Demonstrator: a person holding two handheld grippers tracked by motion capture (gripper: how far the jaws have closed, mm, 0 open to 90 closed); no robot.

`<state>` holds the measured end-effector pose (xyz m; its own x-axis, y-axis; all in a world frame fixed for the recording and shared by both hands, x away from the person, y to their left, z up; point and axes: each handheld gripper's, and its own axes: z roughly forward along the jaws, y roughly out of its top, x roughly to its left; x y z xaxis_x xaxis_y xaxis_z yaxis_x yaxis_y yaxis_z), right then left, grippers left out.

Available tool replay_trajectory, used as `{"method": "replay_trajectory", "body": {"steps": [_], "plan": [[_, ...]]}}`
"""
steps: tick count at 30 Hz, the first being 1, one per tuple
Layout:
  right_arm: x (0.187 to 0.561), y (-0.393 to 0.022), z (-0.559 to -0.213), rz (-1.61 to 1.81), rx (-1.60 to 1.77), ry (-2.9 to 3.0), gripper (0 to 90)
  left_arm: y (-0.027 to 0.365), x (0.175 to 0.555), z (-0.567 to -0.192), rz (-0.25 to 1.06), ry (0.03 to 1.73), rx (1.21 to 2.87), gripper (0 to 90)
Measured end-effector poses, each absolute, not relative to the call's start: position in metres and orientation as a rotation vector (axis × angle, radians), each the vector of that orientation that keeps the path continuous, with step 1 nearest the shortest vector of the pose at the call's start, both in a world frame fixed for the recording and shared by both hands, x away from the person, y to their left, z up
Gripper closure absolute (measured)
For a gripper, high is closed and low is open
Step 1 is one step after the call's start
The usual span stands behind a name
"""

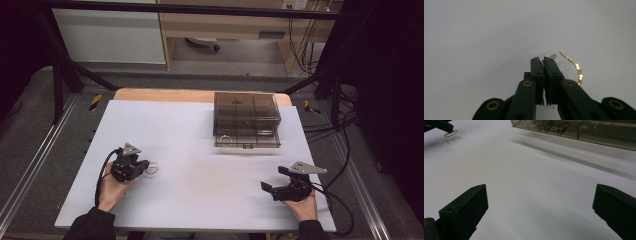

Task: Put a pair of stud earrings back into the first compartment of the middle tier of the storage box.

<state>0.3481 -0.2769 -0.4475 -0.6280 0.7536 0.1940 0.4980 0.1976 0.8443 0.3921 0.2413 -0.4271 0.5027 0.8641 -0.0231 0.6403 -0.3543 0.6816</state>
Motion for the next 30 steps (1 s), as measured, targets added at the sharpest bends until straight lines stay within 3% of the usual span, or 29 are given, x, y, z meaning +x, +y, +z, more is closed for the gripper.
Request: {"method": "replay_trajectory", "body": {"steps": [30], "plan": [[0.348,-0.277,-0.448,1.387,1.192,2.218,0.5,0.187,0.398,-0.405,0.425,1.088,2.134,86.4]]}}
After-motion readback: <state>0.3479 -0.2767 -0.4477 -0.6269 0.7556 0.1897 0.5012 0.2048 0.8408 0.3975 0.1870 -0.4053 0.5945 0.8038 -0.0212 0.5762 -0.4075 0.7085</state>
